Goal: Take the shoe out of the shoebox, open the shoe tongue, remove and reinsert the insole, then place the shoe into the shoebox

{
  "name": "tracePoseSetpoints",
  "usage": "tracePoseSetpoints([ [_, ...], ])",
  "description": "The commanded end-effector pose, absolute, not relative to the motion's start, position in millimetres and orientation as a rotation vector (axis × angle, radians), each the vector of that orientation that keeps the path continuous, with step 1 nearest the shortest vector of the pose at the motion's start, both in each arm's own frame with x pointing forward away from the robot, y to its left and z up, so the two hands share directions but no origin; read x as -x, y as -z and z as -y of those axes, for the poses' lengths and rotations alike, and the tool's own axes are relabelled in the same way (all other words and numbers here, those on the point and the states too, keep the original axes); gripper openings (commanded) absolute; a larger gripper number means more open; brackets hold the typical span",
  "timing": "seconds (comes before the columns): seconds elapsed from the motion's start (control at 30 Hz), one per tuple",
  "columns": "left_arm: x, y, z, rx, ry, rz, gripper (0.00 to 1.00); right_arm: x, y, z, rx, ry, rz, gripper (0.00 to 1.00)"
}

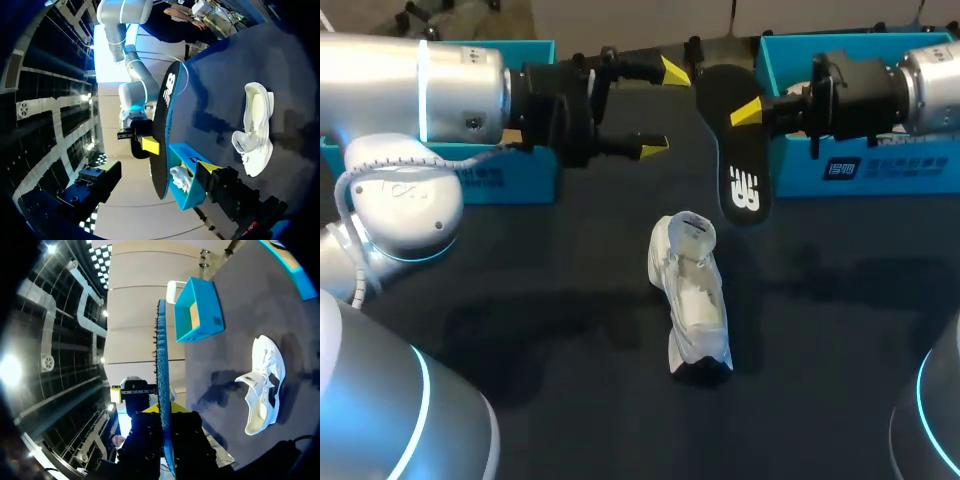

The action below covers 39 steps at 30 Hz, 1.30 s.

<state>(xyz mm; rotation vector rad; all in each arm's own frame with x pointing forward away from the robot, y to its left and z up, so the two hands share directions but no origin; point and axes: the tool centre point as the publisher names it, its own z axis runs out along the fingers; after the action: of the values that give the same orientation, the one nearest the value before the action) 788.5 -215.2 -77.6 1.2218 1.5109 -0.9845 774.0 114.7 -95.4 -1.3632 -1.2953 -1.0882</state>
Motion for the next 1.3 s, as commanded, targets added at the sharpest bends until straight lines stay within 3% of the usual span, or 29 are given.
tracePoseSetpoints([
  [0.03, -794, 91, 216, -1.187, 1.014, -1.450, 1.00, -773, 98, -120, 1.360, 1.097, 1.290, 0.00],
  [0.33, -807, 101, 223, -1.079, 1.091, -1.364, 1.00, -770, 94, -135, 1.316, 1.113, 1.293, 0.00],
  [0.57, -813, 104, 229, -1.079, 1.068, -1.346, 0.79, -769, 93, -146, 1.293, 1.113, 1.291, 0.00],
  [0.9, -813, 99, 242, -1.087, 1.075, -1.311, 0.64, -769, 95, -158, 1.265, 1.114, 1.287, 0.00],
  [1.0, -812, 99, 246, -1.092, 1.078, -1.305, 0.57, -769, 94, -162, 1.257, 1.113, 1.292, 0.00],
  [1.03, -812, 99, 247, -1.091, 1.079, -1.303, 0.51, -769, 94, -163, 1.256, 1.112, 1.293, 0.00],
  [1.3, -812, 101, 250, -1.069, 1.097, -1.311, 0.36, -764, 90, -163, 1.259, 1.118, 1.301, 0.00],
])
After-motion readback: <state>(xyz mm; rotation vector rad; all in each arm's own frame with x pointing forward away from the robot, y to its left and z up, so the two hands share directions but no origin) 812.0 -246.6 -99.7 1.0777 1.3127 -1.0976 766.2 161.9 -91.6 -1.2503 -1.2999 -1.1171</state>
